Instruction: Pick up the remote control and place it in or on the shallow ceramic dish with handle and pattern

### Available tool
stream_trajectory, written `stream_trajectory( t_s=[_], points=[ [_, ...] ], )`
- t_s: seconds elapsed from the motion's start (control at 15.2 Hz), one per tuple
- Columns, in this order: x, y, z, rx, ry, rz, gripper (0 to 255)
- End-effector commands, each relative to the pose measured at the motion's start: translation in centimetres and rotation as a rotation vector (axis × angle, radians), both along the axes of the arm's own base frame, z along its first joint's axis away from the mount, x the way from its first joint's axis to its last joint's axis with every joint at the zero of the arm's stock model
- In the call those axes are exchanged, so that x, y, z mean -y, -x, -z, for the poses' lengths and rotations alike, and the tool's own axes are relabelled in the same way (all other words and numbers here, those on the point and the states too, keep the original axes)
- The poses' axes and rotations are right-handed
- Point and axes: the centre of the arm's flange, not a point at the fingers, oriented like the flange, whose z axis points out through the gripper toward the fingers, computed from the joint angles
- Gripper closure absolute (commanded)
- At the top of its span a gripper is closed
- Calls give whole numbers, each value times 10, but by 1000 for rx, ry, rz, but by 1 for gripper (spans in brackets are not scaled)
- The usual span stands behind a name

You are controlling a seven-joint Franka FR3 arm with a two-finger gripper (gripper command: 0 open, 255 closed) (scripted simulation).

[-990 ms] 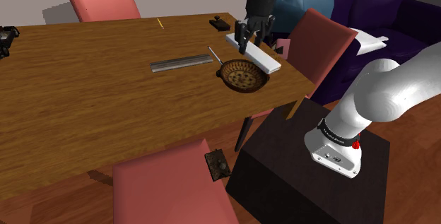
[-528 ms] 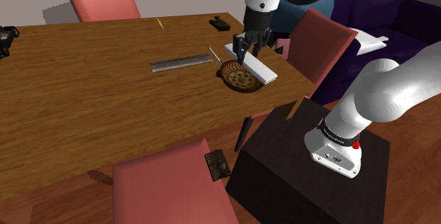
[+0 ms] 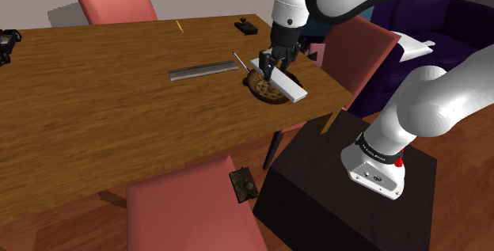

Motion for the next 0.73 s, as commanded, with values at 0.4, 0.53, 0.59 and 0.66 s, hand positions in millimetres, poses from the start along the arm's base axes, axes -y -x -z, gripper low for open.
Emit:
stream_trajectory(
  t_s=[0.4, 0.53, 0.59, 0.66],
  points=[
    [0, 0, 1, 1, 0, 0, 0],
    [0, 0, 1, 1, 0, 0, 0],
    [0, 0, 1, 1, 0, 0, 0],
    [0, 0, 1, 1, 0, 0, 0]
  ],
)
